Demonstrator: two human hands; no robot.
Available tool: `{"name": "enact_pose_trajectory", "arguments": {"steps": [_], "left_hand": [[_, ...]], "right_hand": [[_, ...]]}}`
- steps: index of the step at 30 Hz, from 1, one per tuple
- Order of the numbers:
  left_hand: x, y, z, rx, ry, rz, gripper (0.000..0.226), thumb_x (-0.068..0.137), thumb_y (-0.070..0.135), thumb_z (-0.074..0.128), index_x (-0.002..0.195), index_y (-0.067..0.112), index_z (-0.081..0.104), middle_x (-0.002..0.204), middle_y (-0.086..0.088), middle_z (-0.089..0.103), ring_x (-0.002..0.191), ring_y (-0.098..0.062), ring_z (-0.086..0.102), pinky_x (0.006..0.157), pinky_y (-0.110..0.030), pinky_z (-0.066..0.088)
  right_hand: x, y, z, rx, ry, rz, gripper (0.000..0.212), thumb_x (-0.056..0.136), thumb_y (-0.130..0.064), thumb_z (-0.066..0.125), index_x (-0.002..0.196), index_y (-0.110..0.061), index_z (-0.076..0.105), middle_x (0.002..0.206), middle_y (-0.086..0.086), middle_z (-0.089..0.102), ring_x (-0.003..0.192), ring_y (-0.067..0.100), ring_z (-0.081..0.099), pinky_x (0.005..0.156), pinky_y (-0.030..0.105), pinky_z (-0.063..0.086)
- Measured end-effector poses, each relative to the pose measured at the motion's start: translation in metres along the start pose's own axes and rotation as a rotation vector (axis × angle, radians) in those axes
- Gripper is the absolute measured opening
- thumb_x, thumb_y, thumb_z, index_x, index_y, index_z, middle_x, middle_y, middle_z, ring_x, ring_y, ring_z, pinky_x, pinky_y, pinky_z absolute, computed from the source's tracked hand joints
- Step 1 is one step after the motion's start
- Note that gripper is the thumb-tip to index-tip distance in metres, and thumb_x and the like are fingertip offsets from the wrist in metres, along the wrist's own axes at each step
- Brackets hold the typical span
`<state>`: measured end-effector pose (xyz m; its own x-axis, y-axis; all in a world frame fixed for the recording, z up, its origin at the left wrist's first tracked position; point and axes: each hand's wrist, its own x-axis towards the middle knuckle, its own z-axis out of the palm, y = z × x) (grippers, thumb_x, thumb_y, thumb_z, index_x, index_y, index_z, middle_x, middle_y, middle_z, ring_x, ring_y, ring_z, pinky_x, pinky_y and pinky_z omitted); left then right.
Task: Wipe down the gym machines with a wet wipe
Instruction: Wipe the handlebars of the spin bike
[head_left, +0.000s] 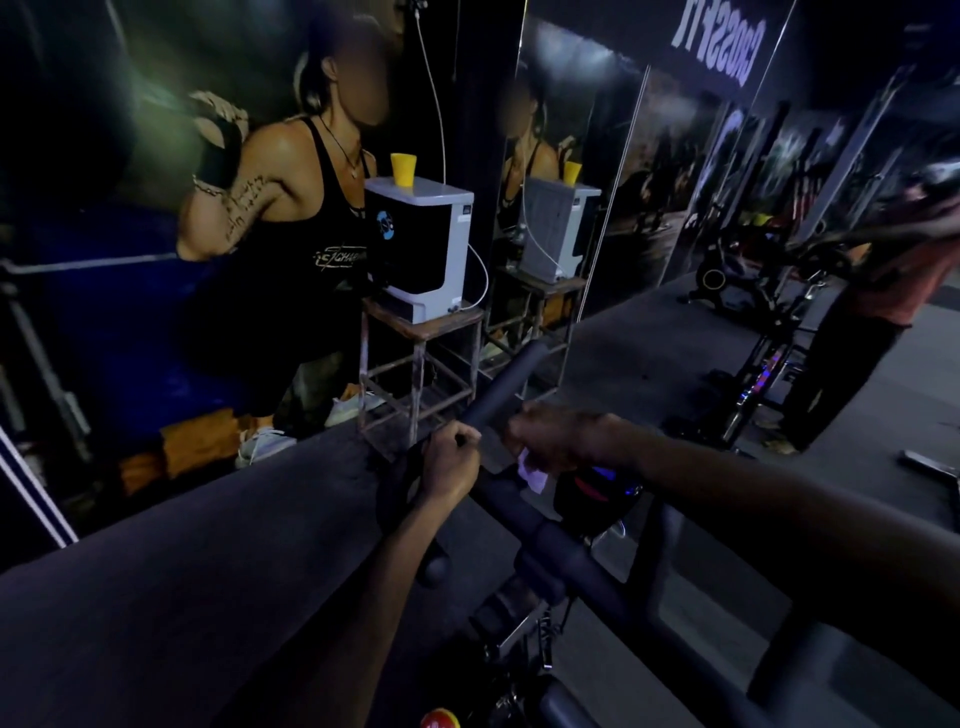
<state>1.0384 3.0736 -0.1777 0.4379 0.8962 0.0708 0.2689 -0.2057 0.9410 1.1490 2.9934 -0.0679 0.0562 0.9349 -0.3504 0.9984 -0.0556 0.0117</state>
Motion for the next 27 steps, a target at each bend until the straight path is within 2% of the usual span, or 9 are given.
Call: {"name": "enact_pose_trajectory", "arguments": {"steps": [5,7,9,11,15,18,21,24,27], "left_hand": [[-0.002,0.004,0.006,0.054,-0.033,0.015,0.022,0.09,0.002,0.049,0.083,0.015,0.065,0.1,-0.009,0.071,0.097,-0.026,0.064,0.081,-0.03,0.047],[-0.002,0.006,0.008,0.085,-0.053,0.013,0.019,0.092,0.004,0.048,0.087,0.01,0.066,0.101,-0.01,0.07,0.097,-0.027,0.063,0.08,-0.031,0.046],[-0.003,0.01,0.011,0.105,-0.081,0.004,0.019,0.095,0.007,0.048,0.093,0.008,0.068,0.102,-0.007,0.069,0.099,-0.023,0.062,0.078,-0.026,0.043],[-0.004,0.016,0.015,0.105,-0.092,-0.007,0.018,0.095,0.008,0.049,0.091,0.01,0.067,0.102,-0.004,0.069,0.099,-0.02,0.062,0.077,-0.022,0.04],[-0.006,0.031,0.027,0.119,-0.129,0.024,0.02,0.096,0.007,0.048,0.08,0.015,0.058,0.099,-0.008,0.067,0.095,-0.022,0.06,0.075,-0.023,0.039],[-0.007,0.039,0.039,0.133,-0.19,0.063,0.019,0.096,0.005,0.048,0.085,0.013,0.061,0.107,-0.01,0.068,0.103,-0.025,0.061,0.079,-0.027,0.042],[-0.01,0.044,0.045,0.175,-0.216,0.077,0.017,0.096,0.007,0.048,0.097,0.009,0.065,0.109,-0.009,0.067,0.103,-0.026,0.061,0.082,-0.031,0.045],[-0.013,0.042,0.045,0.169,-0.209,0.063,0.017,0.096,0.007,0.047,0.101,0.009,0.063,0.108,-0.008,0.067,0.103,-0.026,0.061,0.083,-0.032,0.046],[-0.019,0.039,0.044,0.146,-0.22,0.054,0.02,0.098,0.007,0.045,0.106,0.008,0.062,0.111,-0.008,0.065,0.102,-0.024,0.059,0.078,-0.027,0.042]], "right_hand": [[-0.013,-0.007,-0.003,-0.061,-0.047,-0.036,0.028,0.089,-0.005,0.067,0.115,0.003,0.065,0.116,0.016,0.06,0.093,0.023,0.055,0.058,0.016,0.037],[-0.021,0.004,-0.007,-0.007,-0.055,-0.022,0.026,0.094,-0.004,0.059,0.117,0.009,0.059,0.103,0.017,0.058,0.081,0.019,0.056,0.051,0.015,0.036],[-0.035,0.016,-0.021,0.031,0.137,-0.038,0.021,0.101,-0.003,0.047,0.105,0.015,0.057,0.079,0.014,0.051,0.059,0.009,0.053,0.046,0.013,0.033],[-0.042,0.031,-0.031,0.159,0.222,0.074,0.022,0.103,-0.001,0.041,0.086,0.003,0.055,0.071,0.011,0.049,0.062,0.014,0.051,0.051,0.014,0.034],[-0.032,0.036,-0.02,0.052,0.085,0.081,0.009,0.089,-0.003,0.064,0.095,-0.009,0.064,0.084,0.001,0.056,0.08,0.021,0.052,0.057,0.012,0.036],[-0.029,0.066,-0.021,0.183,0.115,0.16,0.03,0.072,-0.025,0.087,0.089,-0.009,0.068,0.09,0.007,0.066,0.07,0.009,0.056,0.066,0.017,0.04],[-0.05,0.07,-0.04,0.129,0.089,0.227,0.022,0.074,-0.002,0.081,0.093,0.002,0.07,0.09,0.012,0.069,0.073,0.011,0.051,0.052,0.009,0.033],[-0.066,0.072,-0.037,0.096,0.193,0.286,0.014,0.077,-0.012,0.08,0.086,-0.008,0.07,0.079,0.002,0.06,0.079,0.017,0.056,0.06,0.023,0.037],[-0.078,0.069,-0.026,0.094,0.259,0.359,0.018,0.075,-0.013,0.081,0.079,-0.014,0.064,0.092,0.011,0.065,0.096,0.029,0.067,0.07,0.023,0.039]]}}
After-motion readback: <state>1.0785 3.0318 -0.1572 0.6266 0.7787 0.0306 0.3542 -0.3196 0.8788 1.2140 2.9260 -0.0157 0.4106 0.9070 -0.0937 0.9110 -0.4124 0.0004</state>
